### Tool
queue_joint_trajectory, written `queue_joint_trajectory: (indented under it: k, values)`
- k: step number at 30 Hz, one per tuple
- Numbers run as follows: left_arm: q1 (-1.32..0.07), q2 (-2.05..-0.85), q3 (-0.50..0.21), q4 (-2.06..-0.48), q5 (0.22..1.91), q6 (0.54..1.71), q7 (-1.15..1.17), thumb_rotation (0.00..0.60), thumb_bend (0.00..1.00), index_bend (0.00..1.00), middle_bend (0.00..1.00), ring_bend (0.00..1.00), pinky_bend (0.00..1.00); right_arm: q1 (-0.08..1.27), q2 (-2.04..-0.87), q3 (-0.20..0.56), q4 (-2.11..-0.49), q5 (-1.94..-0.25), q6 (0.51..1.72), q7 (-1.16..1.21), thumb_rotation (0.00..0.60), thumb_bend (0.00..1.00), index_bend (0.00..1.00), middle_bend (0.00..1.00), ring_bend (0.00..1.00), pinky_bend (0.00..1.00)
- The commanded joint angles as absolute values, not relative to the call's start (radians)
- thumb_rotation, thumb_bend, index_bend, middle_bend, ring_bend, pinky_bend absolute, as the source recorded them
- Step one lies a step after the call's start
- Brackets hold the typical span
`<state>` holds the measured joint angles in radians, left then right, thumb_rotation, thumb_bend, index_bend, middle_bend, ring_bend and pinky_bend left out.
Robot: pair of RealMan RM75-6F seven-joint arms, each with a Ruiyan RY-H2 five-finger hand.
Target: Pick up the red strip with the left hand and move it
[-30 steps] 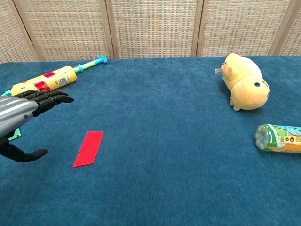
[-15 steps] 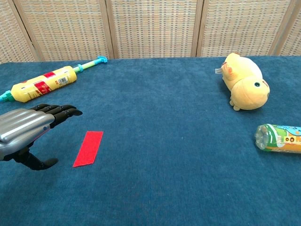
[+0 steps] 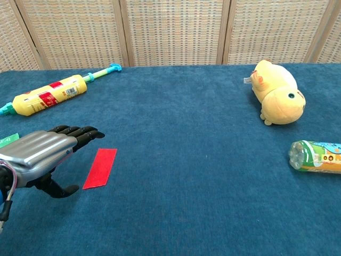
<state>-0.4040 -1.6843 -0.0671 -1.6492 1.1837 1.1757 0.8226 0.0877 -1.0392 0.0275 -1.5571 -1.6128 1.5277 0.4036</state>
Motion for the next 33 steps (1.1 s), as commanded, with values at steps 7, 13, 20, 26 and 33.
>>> queue_joint_trajectory:
  k: [7,13,20,26,33]
  values:
    - [-0.442,-1.735,-0.081,-1.607,1.125,1.168,0.871,0.600,0.34,0.00,0.00,0.00,0.00,0.092,-1.038,0.027,-1.552,-1.609,1.519,0.418,0.600,0.00,0.00,0.00,0.00,0.00]
    - [-0.460,-1.761,-0.081,-1.591,1.095,1.165,0.883,0.600,0.34,0.00,0.00,0.00,0.00,0.095,-1.038,0.027,-1.547,-1.608,1.514,0.427,0.600,0.00,0.00,0.00,0.00,0.00]
    - [-0.476,-1.786,-0.074,-1.565,1.081,1.170,0.895,0.600,0.34,0.00,0.00,0.00,0.00,0.096,-1.036,0.026,-1.545,-1.608,1.512,0.437,0.600,0.00,0.00,0.00,0.00,0.00]
    - [-0.492,-1.800,-0.079,-1.535,1.069,1.176,0.909,0.600,0.34,0.00,0.00,0.00,0.00,0.096,-1.036,0.025,-1.543,-1.609,1.513,0.442,0.600,0.00,0.00,0.00,0.00,0.00]
    - [-0.503,-1.802,-0.087,-1.510,1.086,1.197,0.903,0.600,0.44,0.00,0.00,0.00,0.00,0.097,-1.037,0.024,-1.543,-1.612,1.512,0.440,0.600,0.00,0.00,0.00,0.00,0.00]
